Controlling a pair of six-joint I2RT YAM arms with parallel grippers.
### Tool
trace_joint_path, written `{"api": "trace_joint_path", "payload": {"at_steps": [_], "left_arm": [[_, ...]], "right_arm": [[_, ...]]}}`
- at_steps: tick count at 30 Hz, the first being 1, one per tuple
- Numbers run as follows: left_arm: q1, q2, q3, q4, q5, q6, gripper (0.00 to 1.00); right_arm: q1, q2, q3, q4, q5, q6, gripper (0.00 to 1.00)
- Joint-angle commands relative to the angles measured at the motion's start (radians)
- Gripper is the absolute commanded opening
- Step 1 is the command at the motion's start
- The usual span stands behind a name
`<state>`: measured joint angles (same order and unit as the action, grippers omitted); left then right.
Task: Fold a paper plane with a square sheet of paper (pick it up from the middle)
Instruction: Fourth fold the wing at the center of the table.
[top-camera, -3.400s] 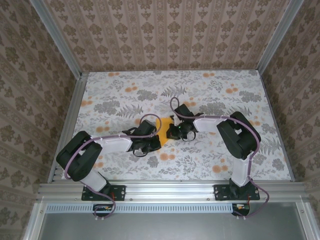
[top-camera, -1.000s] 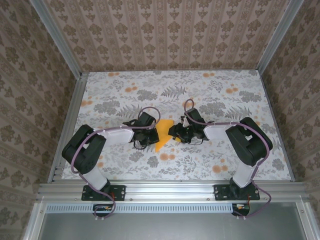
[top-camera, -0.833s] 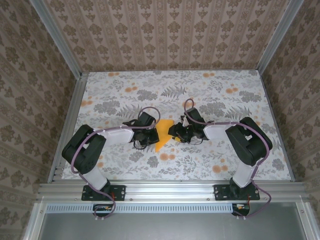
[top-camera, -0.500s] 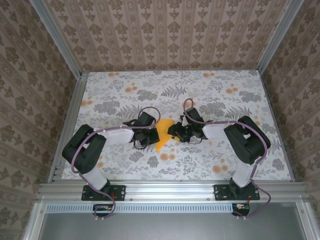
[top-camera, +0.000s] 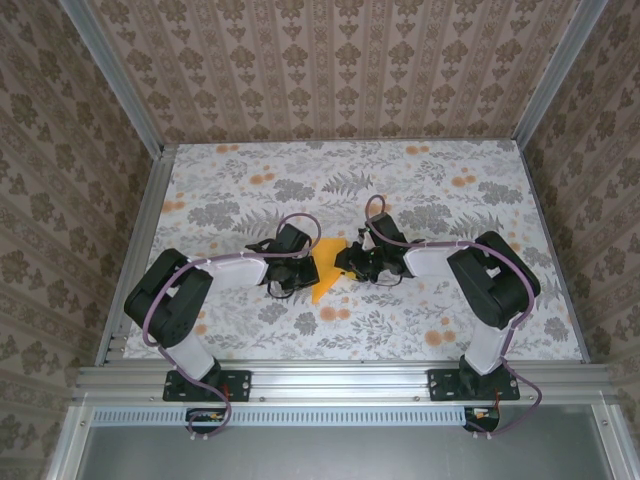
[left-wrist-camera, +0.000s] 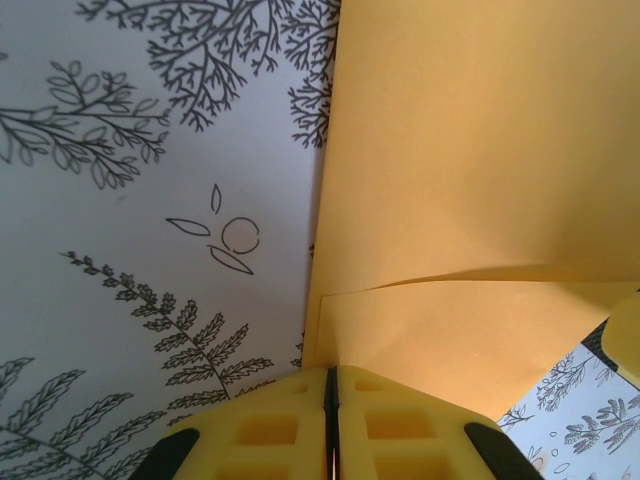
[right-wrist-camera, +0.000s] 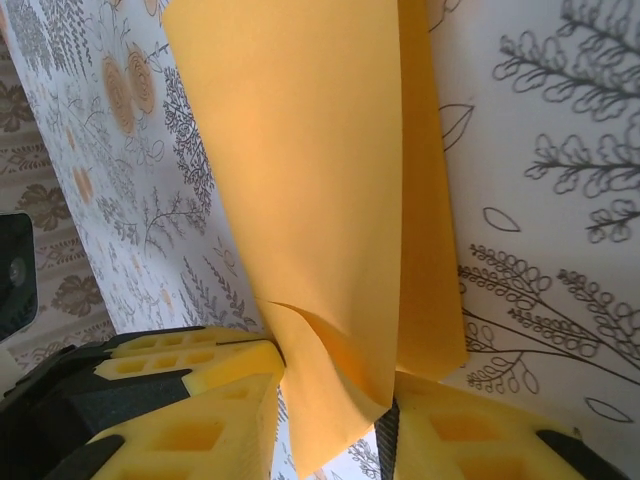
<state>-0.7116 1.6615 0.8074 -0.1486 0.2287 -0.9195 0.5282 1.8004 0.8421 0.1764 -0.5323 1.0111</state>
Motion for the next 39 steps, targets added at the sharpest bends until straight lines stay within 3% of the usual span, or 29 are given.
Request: {"api": "trace_joint_path", "payload": {"at_steps": [1,7,13,16,21,24,30,36,39], "left_arm": [[0.005,0.043,-0.026,-0.039,-0.007,0.007,0.10],[0.005,0.036,-0.025,-0.039,-0.006,0.016,0.10],[0.005,-0.033,-0.006,-0.068,-0.020,0.053,0.15],[0.005,-0.090,0.005,-0.084,-0.033,0.084,0.22],[0.006,-0.192,0.007,-0.089,-0.079,0.147,0.49],[0.008,-0.239,-0.005,-0.065,-0.105,0.187,0.58],[0.008,-0.300,-0.047,0.031,-0.096,0.292,0.65],[0.009,-0.347,-0.131,0.192,-0.168,0.499,0.57],[0.012,-0.370,-0.181,0.256,-0.188,0.574,0.62]], "right_arm": [[0.012,0.026,0.026,0.018,-0.027,0.014,0.30],[0.016,0.044,0.036,0.008,-0.023,0.012,0.22],[0.016,-0.005,0.048,-0.098,0.077,-0.013,0.00],[0.017,-0.064,0.048,-0.157,0.148,-0.020,0.00],[0.027,-0.167,0.045,-0.259,0.289,-0.010,0.00],[0.037,-0.216,0.043,-0.311,0.369,0.023,0.00],[0.067,-0.252,0.074,-0.386,0.457,0.116,0.00],[0.126,-0.180,0.167,-0.459,0.502,0.212,0.00],[0.148,-0.123,0.243,-0.501,0.513,0.242,0.00]]}}
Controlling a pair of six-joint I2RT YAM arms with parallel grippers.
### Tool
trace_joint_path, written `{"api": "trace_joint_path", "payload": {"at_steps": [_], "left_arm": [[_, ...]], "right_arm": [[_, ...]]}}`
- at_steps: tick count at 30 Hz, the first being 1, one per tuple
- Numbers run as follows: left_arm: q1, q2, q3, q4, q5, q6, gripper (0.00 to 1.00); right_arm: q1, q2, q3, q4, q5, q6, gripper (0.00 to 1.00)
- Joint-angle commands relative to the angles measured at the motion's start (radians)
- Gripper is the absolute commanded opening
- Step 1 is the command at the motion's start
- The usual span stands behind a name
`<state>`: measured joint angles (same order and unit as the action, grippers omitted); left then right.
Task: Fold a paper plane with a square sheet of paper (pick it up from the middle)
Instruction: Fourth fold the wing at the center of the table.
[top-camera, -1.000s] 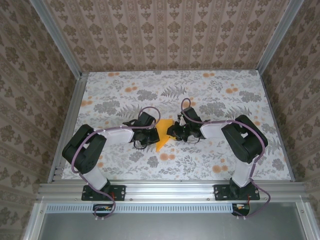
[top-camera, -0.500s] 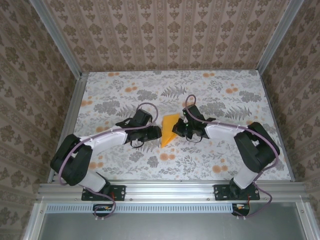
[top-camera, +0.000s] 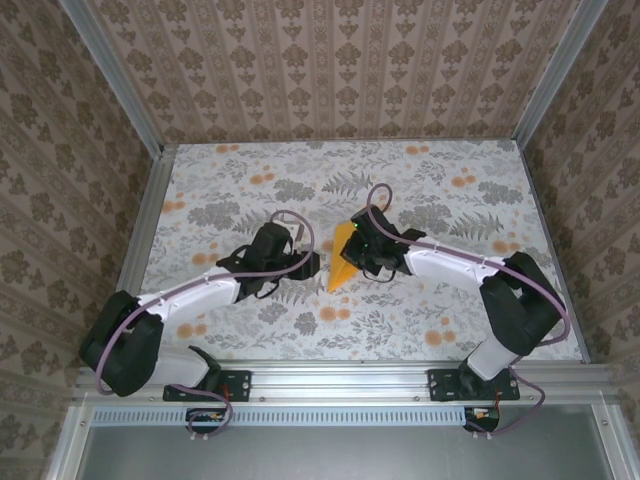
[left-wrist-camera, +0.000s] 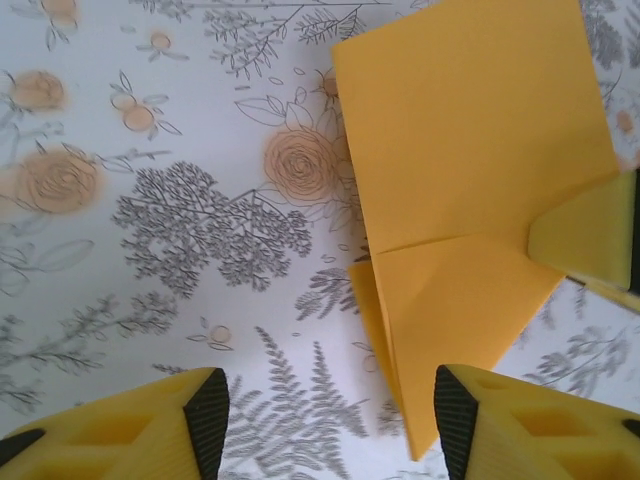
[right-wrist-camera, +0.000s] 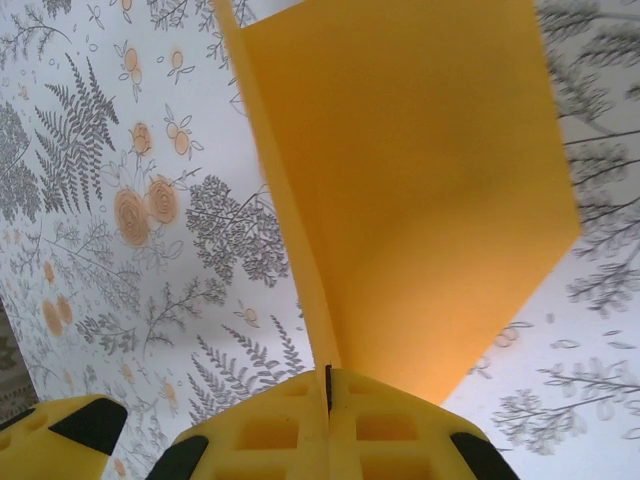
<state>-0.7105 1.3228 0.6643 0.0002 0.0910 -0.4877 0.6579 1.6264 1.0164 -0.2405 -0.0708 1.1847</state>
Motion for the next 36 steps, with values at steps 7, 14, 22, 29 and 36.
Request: {"api": "trace_joint_path", "payload": {"at_steps": [7,14,22,29,36], "left_arm": [[0.033,-0.074,-0.138,0.185,-0.100,0.196,0.71],[0.083,-0.090,-0.145,0.141,-0.059,0.196,0.73],[0.085,-0.081,-0.156,0.204,0.035,0.198,0.78],[0.082,-0.059,-0.126,0.203,0.064,0.214,0.81],[0.077,-0.066,-0.148,0.220,0.093,0.227,0.83]], "right_arm": [[0.046,0.185,0.237,-0.162,0.070,0.144,0.00],[0.054,0.245,0.333,-0.201,0.086,0.151,0.00],[0.081,0.077,0.330,-0.379,0.347,0.127,0.00],[0.088,-0.031,0.255,-0.400,0.423,0.161,0.00],[0.089,0.009,0.209,-0.328,0.355,0.194,0.00]]}}
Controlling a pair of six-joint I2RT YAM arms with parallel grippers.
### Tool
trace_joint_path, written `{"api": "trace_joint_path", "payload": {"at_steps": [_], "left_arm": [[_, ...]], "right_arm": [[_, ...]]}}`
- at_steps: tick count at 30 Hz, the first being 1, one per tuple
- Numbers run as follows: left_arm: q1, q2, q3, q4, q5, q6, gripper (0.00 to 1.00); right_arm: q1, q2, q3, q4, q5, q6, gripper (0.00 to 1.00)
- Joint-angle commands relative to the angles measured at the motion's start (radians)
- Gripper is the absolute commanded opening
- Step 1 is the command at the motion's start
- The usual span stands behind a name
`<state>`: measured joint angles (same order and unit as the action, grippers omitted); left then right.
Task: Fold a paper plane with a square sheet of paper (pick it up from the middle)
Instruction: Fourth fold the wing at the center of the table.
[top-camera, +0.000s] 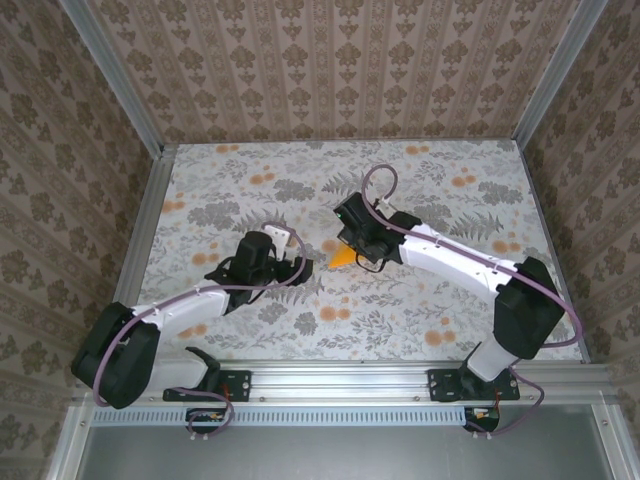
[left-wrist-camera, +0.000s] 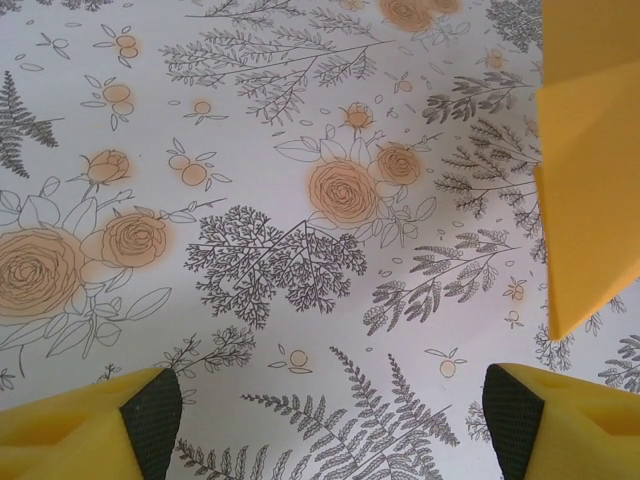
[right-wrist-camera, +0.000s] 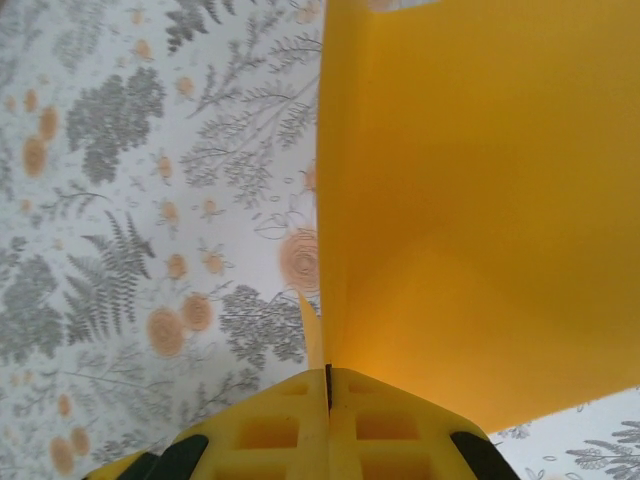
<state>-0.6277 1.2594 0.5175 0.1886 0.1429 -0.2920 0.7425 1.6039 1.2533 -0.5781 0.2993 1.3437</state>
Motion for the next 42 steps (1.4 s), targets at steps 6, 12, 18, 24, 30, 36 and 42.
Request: {"api": "trace_joint_path", "payload": {"at_steps": [6,12,18,24,30,36,42], "left_arm": [[-0.031,0.017,0.016,0.035,0.070,0.075,0.84],[-0.076,0.098,0.046,0.067,0.089,0.123,0.80],[-0.101,0.190,0.052,0.171,0.093,0.160,0.69],[-0.111,0.265,0.042,0.282,0.125,0.182,0.61],[-0.117,0.318,0.036,0.363,0.169,0.202,0.54],[-0.122,0.345,0.022,0.401,0.197,0.232,0.51],[-0.122,0.319,-0.012,0.442,0.219,0.243,0.51]], "right_arm": [[0.004,0.094,-0.068,0.104,-0.108,0.079,0.00],[0.001,0.119,-0.078,0.141,-0.155,0.105,0.00],[-0.017,0.132,-0.092,0.167,-0.248,0.138,0.00],[-0.032,0.134,-0.119,0.188,-0.303,0.162,0.00],[-0.046,0.132,-0.147,0.222,-0.342,0.183,0.00],[-0.054,0.129,-0.140,0.228,-0.353,0.177,0.00],[-0.059,0.128,-0.138,0.225,-0.361,0.177,0.00]]}}
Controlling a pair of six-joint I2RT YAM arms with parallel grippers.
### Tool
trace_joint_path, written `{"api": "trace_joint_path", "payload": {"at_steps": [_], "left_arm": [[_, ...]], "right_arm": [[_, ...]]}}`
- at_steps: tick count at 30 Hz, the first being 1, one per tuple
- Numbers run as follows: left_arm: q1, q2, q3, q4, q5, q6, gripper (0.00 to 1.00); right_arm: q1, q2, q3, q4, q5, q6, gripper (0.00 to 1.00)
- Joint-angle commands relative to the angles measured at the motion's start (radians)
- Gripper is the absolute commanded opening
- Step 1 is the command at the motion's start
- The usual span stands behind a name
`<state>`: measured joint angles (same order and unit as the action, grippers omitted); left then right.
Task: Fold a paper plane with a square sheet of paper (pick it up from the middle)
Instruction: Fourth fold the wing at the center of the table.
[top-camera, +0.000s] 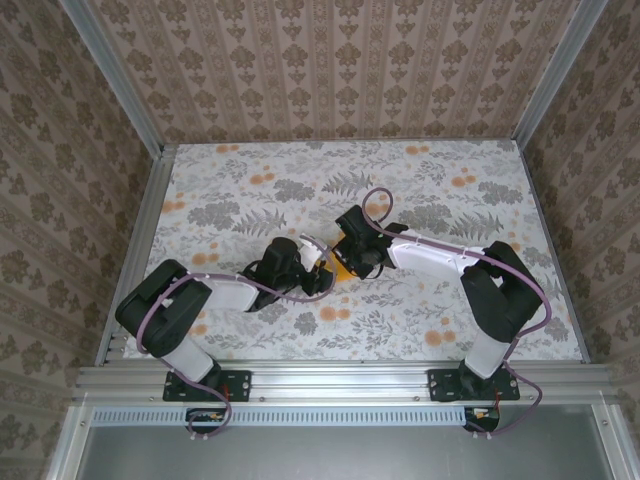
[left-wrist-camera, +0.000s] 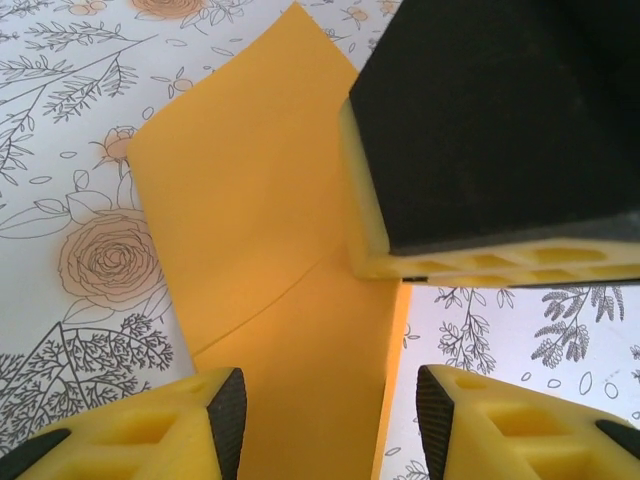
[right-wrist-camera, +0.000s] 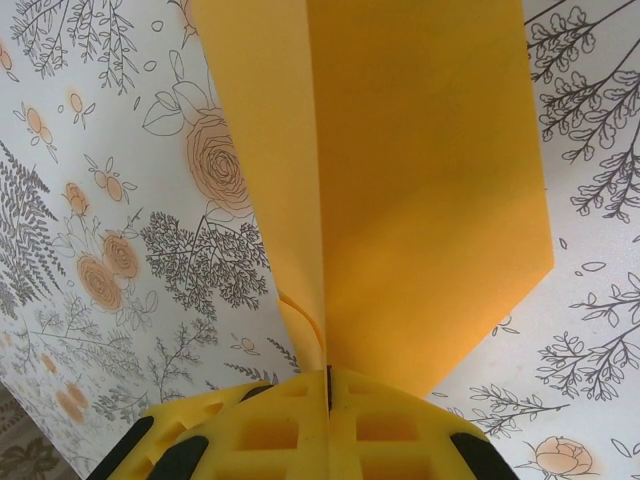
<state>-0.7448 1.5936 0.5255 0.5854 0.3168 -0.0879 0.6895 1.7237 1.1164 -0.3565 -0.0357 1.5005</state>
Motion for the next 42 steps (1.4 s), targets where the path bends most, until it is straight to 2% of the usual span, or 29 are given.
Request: {"api": "trace_joint_path", "payload": {"at_steps": [1,12,22,29,31,36,37,40,42], "left_arm": [[-0.005,-0.013,-0.019,0.046,0.054,0.041,0.50],[-0.005,0.025,-0.019,0.077,-0.006,0.060,0.28],[-0.002,0.036,-0.041,0.092,-0.036,0.088,0.19],[-0.001,0.039,-0.046,0.102,-0.031,0.089,0.06],[0.000,0.042,-0.044,0.100,-0.027,0.088,0.05],[-0.001,0.051,-0.050,0.102,-0.028,0.077,0.04],[0.000,0.052,-0.051,0.103,-0.030,0.070,0.04],[0.000,0.051,-0.059,0.106,-0.038,0.042,0.04],[0.002,0.045,-0.066,0.120,-0.041,0.009,0.04]], "right_arm": [[-0.008,0.008,-0.001,0.006,-0.030,0.021,0.00],[-0.013,0.005,-0.008,0.041,-0.101,0.056,0.00],[-0.028,-0.016,-0.033,0.058,-0.122,0.075,0.00],[-0.036,-0.019,-0.041,0.066,-0.124,0.066,0.00],[-0.043,-0.020,-0.043,0.072,-0.124,0.048,0.12],[-0.082,-0.063,-0.055,0.073,-0.116,-0.076,0.52],[-0.090,-0.073,-0.056,0.070,-0.117,-0.111,0.57],[-0.120,-0.095,-0.060,0.065,-0.150,-0.252,0.67],[-0.138,-0.102,-0.070,0.069,-0.175,-0.350,0.68]]}}
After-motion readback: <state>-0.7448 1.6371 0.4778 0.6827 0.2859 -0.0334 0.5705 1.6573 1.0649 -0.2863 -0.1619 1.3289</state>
